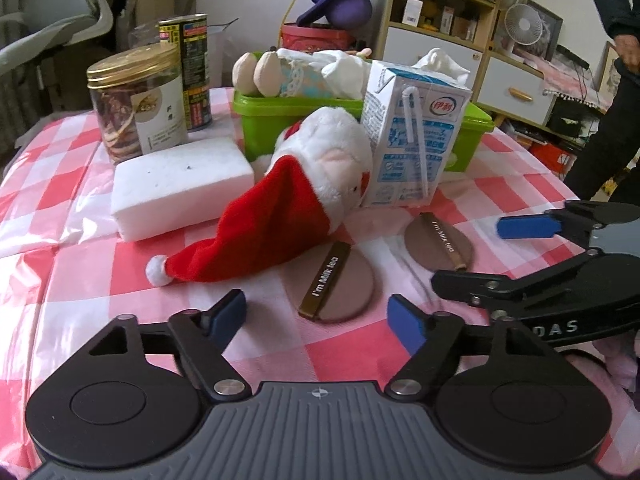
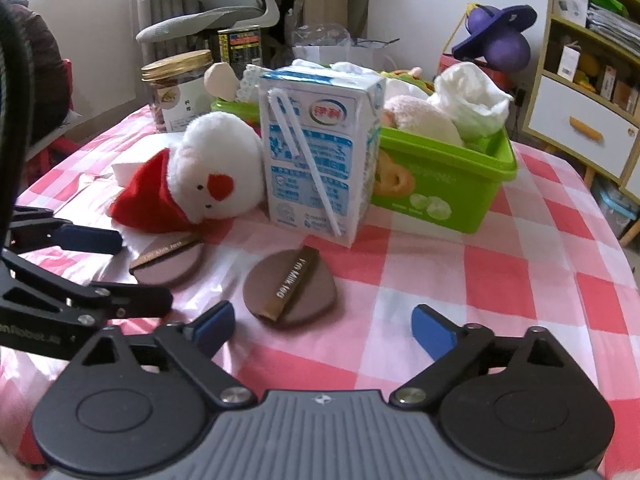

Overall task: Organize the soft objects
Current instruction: 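Close the left tool on one brown disc while the right tool grasps the other, then lift both held brown discs off the table toward the green bin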

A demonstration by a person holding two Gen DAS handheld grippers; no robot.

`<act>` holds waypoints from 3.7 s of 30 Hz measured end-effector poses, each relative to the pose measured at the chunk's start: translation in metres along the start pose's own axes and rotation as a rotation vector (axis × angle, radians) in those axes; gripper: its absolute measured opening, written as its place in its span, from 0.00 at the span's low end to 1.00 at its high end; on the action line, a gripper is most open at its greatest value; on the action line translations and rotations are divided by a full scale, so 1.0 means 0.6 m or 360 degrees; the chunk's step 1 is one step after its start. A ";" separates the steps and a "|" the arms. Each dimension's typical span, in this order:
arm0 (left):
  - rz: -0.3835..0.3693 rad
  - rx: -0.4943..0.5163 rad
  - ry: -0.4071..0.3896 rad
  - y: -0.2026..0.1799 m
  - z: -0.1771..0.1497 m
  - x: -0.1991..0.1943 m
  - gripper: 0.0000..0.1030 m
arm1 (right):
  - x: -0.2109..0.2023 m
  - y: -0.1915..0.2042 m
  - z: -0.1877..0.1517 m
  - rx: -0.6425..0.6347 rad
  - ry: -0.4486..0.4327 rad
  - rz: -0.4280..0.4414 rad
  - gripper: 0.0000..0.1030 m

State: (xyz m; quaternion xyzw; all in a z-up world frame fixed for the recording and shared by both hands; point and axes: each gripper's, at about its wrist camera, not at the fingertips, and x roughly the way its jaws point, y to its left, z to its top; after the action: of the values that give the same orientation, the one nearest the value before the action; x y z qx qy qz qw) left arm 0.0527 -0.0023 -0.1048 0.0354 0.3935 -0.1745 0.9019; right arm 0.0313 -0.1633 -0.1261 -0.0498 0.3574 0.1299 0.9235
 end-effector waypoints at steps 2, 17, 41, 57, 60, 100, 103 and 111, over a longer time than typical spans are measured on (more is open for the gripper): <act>-0.0011 0.0014 0.0002 -0.003 0.003 0.001 0.62 | 0.000 0.004 0.004 -0.0023 -0.0007 0.0010 0.60; -0.0072 -0.0009 0.0034 -0.010 0.015 -0.011 0.42 | -0.008 0.026 0.016 -0.0113 0.0015 0.0068 0.25; -0.0274 -0.0354 0.0247 0.028 0.028 -0.024 0.35 | -0.027 -0.067 0.039 0.0689 0.0367 0.0238 0.24; -0.0369 -0.0473 0.0239 0.044 0.039 -0.048 0.12 | -0.068 -0.092 0.053 0.0911 0.0307 0.0324 0.24; -0.0356 -0.0444 0.0258 0.038 0.039 -0.047 0.08 | -0.073 -0.098 0.055 0.0937 0.0290 0.0318 0.24; -0.0199 -0.0349 0.0306 0.034 0.033 -0.026 0.31 | -0.068 -0.092 0.060 0.0931 0.0288 0.0343 0.24; -0.0220 -0.0390 0.0302 0.040 0.035 -0.030 0.25 | -0.067 -0.091 0.061 0.0920 0.0293 0.0342 0.24; -0.0229 -0.0380 0.0285 0.039 0.038 -0.034 0.08 | -0.067 -0.088 0.059 0.0916 0.0298 0.0339 0.24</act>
State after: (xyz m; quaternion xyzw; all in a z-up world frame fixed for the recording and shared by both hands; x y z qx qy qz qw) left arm 0.0636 0.0213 -0.0761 -0.0850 0.4917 -0.1868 0.8462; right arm 0.0405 -0.2157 -0.0728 0.2395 0.4661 0.1142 0.8440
